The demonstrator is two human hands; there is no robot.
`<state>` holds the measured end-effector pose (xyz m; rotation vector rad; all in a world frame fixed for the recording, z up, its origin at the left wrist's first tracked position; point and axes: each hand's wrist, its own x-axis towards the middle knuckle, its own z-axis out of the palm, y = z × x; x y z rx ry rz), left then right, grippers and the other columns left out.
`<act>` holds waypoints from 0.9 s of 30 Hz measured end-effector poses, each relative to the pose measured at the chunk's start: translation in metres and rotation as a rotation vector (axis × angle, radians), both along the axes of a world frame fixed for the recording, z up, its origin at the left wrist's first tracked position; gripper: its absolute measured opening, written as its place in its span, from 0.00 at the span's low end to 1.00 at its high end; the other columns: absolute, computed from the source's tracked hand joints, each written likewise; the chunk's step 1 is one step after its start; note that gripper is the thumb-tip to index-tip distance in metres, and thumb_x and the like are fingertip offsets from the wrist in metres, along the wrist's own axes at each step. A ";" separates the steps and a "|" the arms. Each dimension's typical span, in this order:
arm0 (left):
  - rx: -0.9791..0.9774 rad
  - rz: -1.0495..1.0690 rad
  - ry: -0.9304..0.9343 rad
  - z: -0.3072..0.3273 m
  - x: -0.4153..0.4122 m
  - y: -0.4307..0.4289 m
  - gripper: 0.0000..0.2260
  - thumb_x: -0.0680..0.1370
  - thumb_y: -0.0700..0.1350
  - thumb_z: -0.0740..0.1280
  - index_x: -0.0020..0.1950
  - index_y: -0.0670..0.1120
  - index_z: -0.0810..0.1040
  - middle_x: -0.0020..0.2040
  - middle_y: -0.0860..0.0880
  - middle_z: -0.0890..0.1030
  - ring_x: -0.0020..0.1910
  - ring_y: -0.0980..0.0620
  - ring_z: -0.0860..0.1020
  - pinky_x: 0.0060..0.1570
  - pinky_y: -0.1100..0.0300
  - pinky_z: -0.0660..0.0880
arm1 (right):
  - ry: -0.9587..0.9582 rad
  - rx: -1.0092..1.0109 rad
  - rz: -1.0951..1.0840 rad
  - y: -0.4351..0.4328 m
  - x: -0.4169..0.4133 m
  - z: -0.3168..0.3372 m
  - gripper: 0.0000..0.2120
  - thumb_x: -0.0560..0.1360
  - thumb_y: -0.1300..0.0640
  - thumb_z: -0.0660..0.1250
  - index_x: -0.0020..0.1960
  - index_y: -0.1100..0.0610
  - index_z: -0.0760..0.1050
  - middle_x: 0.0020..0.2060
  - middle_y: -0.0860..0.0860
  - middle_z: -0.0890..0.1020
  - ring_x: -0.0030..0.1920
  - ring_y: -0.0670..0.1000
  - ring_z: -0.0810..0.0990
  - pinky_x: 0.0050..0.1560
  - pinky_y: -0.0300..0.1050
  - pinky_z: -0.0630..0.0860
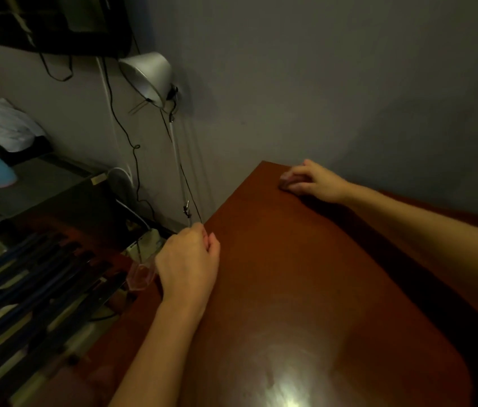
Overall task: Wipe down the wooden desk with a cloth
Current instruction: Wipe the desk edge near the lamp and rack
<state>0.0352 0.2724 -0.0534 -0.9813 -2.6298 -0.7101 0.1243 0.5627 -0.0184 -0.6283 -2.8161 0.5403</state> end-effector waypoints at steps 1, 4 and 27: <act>-0.002 0.001 0.003 -0.001 0.000 0.000 0.12 0.79 0.50 0.61 0.36 0.49 0.71 0.33 0.51 0.74 0.33 0.51 0.75 0.33 0.53 0.77 | -0.003 0.044 -0.061 0.009 0.006 0.001 0.11 0.78 0.56 0.64 0.60 0.55 0.75 0.46 0.50 0.69 0.49 0.50 0.74 0.48 0.40 0.70; -0.015 0.007 0.004 0.001 0.001 0.000 0.12 0.79 0.50 0.61 0.37 0.49 0.71 0.34 0.51 0.74 0.33 0.52 0.75 0.33 0.54 0.77 | -0.011 0.178 -0.234 0.031 -0.014 0.002 0.11 0.79 0.52 0.63 0.58 0.55 0.75 0.50 0.54 0.70 0.50 0.58 0.74 0.49 0.48 0.69; 0.006 0.015 -0.014 0.005 0.003 -0.002 0.11 0.79 0.49 0.61 0.37 0.49 0.71 0.34 0.52 0.75 0.35 0.53 0.74 0.31 0.58 0.70 | 0.060 0.143 -0.099 -0.018 -0.059 -0.008 0.12 0.78 0.53 0.64 0.60 0.53 0.77 0.51 0.54 0.69 0.52 0.57 0.73 0.56 0.45 0.69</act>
